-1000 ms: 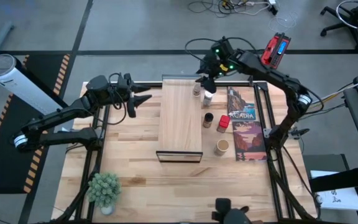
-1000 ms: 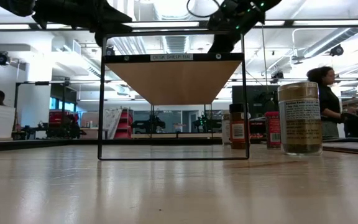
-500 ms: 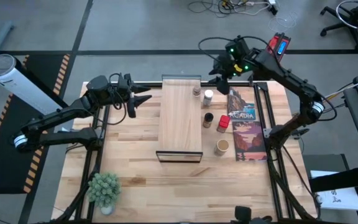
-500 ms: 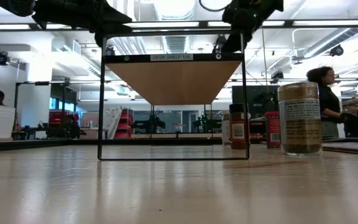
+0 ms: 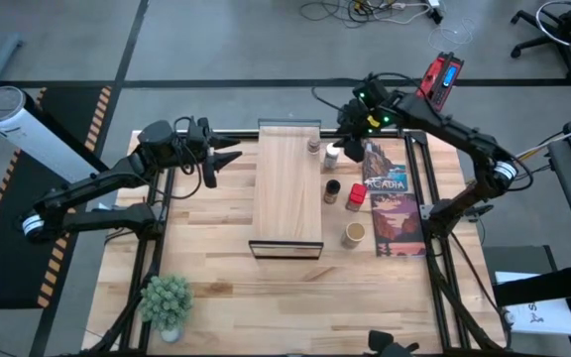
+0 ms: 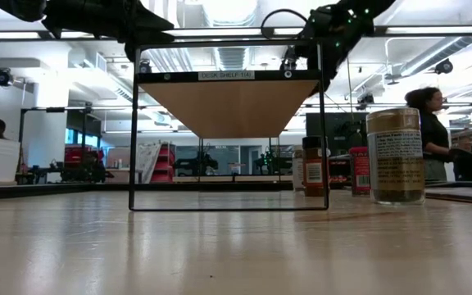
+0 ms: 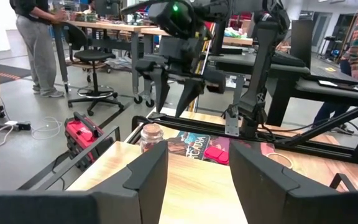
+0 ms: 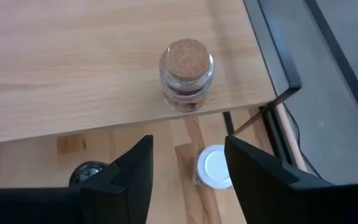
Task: Shelf spices
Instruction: Put the transparent seasoning bottle on the shelf
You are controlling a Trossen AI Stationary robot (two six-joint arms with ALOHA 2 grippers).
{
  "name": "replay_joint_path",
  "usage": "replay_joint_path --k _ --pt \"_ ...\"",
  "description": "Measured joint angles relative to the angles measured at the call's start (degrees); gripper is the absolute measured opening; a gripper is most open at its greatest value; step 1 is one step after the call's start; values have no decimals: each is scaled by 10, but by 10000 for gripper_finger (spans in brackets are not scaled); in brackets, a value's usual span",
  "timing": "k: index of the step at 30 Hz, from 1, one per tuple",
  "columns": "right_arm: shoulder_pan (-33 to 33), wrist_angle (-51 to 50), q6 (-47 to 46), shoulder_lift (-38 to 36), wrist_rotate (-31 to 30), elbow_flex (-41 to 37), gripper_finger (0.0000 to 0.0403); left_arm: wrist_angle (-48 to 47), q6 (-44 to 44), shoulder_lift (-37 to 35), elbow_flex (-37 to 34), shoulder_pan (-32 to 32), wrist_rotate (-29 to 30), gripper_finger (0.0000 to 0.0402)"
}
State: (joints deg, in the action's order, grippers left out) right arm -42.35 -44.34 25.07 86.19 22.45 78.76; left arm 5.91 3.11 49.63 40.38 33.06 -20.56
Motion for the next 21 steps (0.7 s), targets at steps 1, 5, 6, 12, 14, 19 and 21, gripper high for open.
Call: replay_joint_path --k 1,5,6,12,14,19,21 --pt "1 12 -5 0 0 -7 172 0 0 0 0 0 0 158" --pt "7 64 -21 1 0 -33 173 0 0 0 0 0 0 158" --pt "9 75 -23 1 -1 -39 173 0 0 0 0 0 0 159" --pt "18 107 -26 6 -20 -48 171 0 0 0 0 0 0 164" --pt "19 113 -27 11 -21 -48 170 1 0 0 0 0 0 164" --pt "24 134 -27 36 -30 -48 169 2 0 -1 0 0 0 159" --pt "24 138 -26 43 -31 -48 169 2 0 -1 0 0 0 157"
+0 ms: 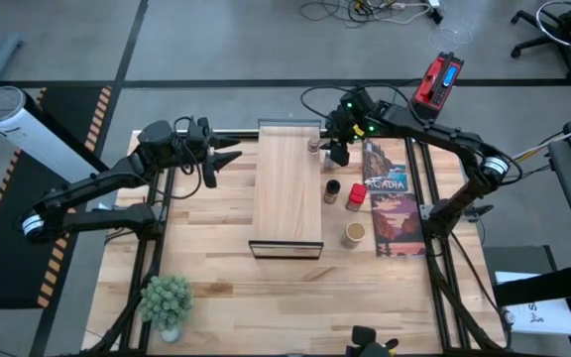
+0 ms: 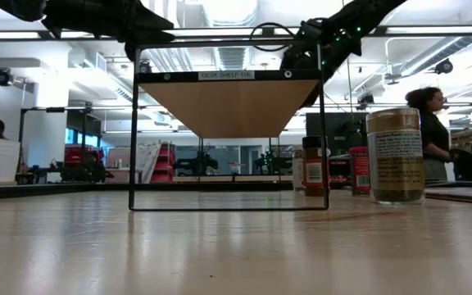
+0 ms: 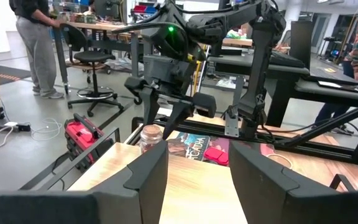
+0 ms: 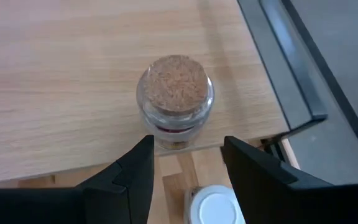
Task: Shelf spices
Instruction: Put the transparent seasoning bottle on the shelf, then put the white seasoning bottle on the shelf
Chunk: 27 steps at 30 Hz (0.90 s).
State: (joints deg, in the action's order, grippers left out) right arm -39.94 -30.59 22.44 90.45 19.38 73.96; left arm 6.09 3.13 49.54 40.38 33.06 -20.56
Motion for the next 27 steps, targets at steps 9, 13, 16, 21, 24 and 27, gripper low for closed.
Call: replay_joint_path --k 9,13,16,21,24,27 --pt "0 18 1 6 -2 4 163 1 0 -2 0 0 0 166" --pt "0 32 4 6 -15 5 163 2 0 -2 0 0 0 167" --pt "-1 30 6 6 -17 5 163 1 0 -3 0 0 0 163" --pt "-5 -12 11 1 -43 5 163 -1 0 -5 0 0 0 158" --pt "-14 -49 20 -7 -43 5 163 -1 0 -6 0 0 0 158" --pt "-17 -68 29 -10 -42 5 163 -1 0 -6 0 0 -2 163"
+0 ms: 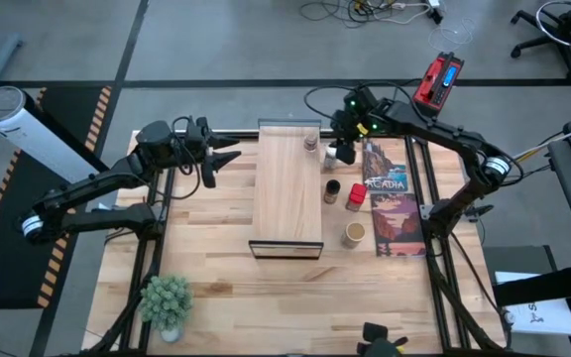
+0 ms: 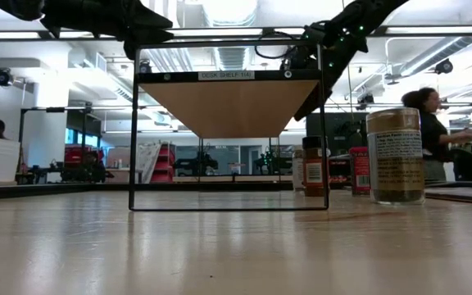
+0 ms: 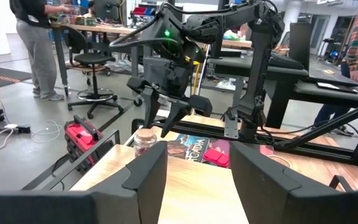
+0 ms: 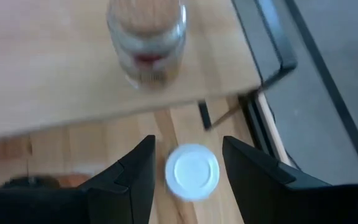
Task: Shelf spices
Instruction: Put the white seasoning bottle on the shelf
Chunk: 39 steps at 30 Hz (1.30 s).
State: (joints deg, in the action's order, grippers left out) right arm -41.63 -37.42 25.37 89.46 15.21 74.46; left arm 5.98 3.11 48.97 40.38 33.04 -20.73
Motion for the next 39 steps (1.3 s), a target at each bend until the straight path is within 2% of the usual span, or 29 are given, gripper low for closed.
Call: replay_joint_path --k 8,15,23,27,39 --pt "-1 -15 -2 -2 2 0 163 0 1 0 0 0 -9 173" --pt "-12 -50 -4 -12 -3 0 170 0 2 0 0 0 -9 167" --pt "-16 -77 -18 -23 -3 0 208 0 -5 0 0 0 -9 155" --pt "-16 -78 -10 -6 -4 0 231 0 -6 0 0 0 -9 154" --pt "-16 -48 32 54 -2 0 294 -1 -7 0 0 0 -9 182"
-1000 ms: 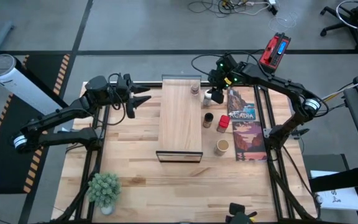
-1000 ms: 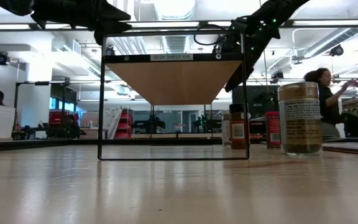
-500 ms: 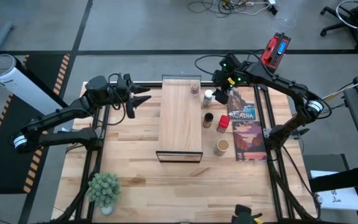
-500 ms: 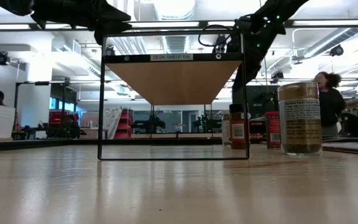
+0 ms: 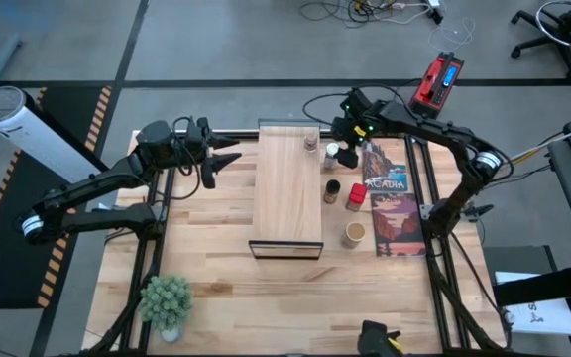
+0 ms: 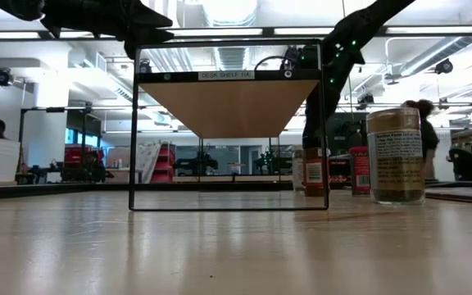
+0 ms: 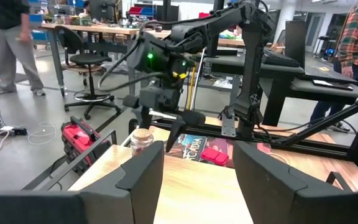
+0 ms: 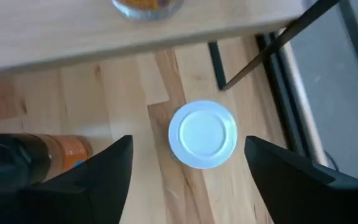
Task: Shelf spices
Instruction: Put the white seasoning bottle on the shelf
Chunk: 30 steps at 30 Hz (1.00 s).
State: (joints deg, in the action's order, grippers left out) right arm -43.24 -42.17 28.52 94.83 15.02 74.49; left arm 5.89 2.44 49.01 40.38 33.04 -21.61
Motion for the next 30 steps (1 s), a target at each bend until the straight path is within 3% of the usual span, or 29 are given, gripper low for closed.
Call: replay_joint_path --k 7,30 --pt "2 12 14 6 -1 0 314 -3 -4 1 0 0 0 184" --pt "3 71 43 72 -6 -1 314 -5 -7 1 0 0 2 182"
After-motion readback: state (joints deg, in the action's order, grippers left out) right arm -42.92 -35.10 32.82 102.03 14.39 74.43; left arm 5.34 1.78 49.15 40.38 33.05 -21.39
